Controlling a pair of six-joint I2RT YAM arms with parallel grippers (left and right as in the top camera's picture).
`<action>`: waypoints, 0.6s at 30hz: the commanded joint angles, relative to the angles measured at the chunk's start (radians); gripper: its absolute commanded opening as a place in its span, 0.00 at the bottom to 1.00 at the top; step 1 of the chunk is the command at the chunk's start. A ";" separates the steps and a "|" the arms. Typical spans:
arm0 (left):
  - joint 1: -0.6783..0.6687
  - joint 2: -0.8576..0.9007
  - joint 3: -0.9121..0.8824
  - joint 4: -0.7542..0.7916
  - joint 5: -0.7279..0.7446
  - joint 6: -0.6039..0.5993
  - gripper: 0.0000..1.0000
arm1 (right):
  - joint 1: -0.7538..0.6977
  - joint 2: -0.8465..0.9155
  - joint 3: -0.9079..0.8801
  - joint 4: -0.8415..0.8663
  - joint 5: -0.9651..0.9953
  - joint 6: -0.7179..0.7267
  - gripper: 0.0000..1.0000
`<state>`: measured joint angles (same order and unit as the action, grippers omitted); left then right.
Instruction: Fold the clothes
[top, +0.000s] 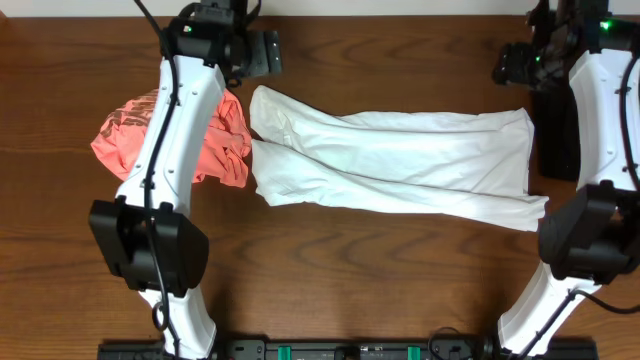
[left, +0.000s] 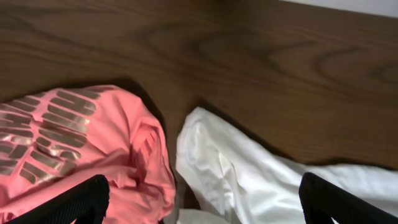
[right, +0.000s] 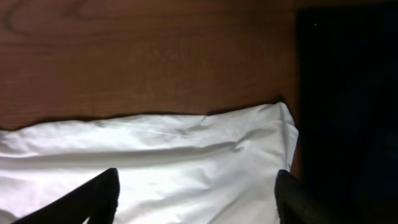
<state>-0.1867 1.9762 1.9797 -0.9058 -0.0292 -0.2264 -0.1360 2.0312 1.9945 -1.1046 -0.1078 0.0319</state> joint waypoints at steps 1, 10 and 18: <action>0.008 0.050 0.020 0.011 0.004 0.030 0.98 | 0.014 -0.004 0.014 0.017 -0.002 -0.034 0.80; 0.008 0.174 0.020 0.041 0.004 0.082 0.98 | 0.073 0.018 0.013 0.074 0.002 -0.045 0.65; 0.006 0.212 0.020 0.064 0.070 0.196 0.98 | 0.098 0.111 0.013 0.071 0.053 -0.044 0.61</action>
<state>-0.1822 2.1853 1.9820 -0.8494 -0.0116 -0.1116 -0.0460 2.0911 1.9949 -1.0245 -0.0879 -0.0040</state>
